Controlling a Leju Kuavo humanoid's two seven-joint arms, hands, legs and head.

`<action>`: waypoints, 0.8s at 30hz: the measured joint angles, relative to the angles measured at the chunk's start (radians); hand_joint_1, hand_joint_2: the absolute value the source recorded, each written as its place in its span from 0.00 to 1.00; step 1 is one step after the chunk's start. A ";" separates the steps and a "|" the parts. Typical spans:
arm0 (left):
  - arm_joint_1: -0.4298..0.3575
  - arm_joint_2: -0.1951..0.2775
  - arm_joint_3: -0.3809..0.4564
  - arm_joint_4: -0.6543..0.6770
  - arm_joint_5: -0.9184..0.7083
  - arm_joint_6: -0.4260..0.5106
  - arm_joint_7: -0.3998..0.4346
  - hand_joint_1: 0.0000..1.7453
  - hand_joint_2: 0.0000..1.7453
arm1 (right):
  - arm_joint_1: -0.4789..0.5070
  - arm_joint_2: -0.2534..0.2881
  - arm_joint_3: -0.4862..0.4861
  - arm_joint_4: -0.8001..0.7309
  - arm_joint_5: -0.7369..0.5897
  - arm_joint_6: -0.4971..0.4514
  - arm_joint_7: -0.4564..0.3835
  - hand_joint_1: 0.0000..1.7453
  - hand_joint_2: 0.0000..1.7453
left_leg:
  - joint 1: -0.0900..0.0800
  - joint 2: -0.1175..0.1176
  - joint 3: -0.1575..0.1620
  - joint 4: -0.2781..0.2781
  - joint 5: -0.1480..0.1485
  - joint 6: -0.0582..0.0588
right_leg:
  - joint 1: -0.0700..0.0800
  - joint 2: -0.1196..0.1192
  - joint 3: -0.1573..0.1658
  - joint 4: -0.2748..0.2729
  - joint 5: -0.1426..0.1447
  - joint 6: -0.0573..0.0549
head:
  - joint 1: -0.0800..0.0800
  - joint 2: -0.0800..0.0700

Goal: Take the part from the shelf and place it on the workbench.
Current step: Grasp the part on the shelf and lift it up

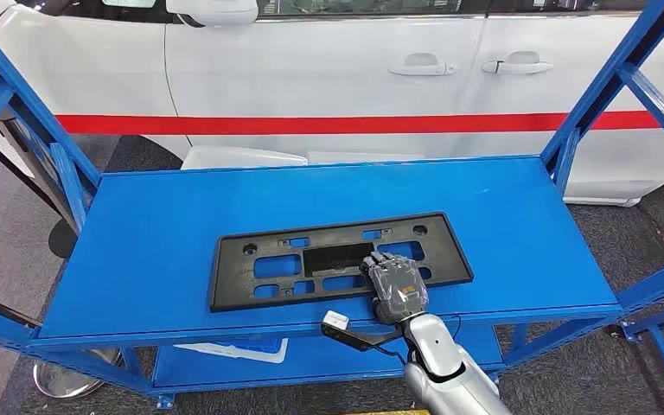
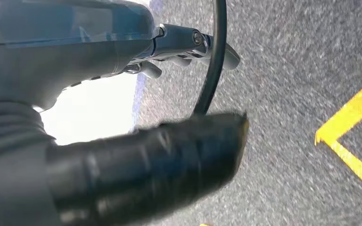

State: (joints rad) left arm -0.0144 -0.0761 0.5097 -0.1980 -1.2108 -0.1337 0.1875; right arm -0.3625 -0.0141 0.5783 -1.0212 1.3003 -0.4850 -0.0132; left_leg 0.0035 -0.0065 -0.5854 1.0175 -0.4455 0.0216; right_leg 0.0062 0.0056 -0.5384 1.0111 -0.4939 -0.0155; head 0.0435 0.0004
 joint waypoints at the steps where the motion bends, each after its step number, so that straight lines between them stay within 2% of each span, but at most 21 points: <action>1: 0.000 0.000 0.002 0.000 0.001 -0.001 -0.002 0.00 1.00 | 0.001 0.000 0.000 -0.002 0.000 0.002 -0.001 1.00 1.00 | 0.000 0.000 0.000 0.000 0.000 0.000 | 0.000 0.000 0.000 0.000 0.000 0.000 | 0.000 0.000; 11: 0.003 0.000 0.035 0.000 0.015 0.015 -0.022 0.00 1.00 | 0.034 -0.006 -0.007 -0.064 -0.017 0.005 -0.016 1.00 1.00 | 0.001 0.000 0.000 -0.001 0.000 0.000 | 0.000 0.000 0.000 0.000 -0.001 0.000 | 0.000 0.000; 17: 0.005 -0.001 0.056 0.000 0.018 0.028 -0.028 0.00 1.00 | 0.093 -0.050 -0.027 -0.210 -0.056 0.013 -0.023 1.00 1.00 | 0.001 0.000 -0.001 -0.001 0.000 0.000 | 0.000 0.000 -0.001 0.001 -0.001 0.000 | 0.000 0.000; 24: 0.005 -0.001 0.065 0.000 0.017 0.027 -0.026 0.00 1.00 | 0.108 -0.069 -0.037 -0.265 -0.061 0.018 -0.025 1.00 1.00 | 0.001 0.000 -0.001 -0.001 0.000 -0.001 | 0.000 0.001 -0.001 0.001 -0.001 0.000 | 0.000 0.000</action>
State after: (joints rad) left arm -0.0093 -0.0767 0.5747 -0.1980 -1.1941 -0.1067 0.1611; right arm -0.2549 -0.0835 0.5412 -1.2862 1.2396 -0.4669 -0.0381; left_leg 0.0042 -0.0064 -0.5863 1.0163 -0.4458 0.0210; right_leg 0.0064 0.0061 -0.5395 1.0117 -0.4947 -0.0150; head 0.0435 0.0004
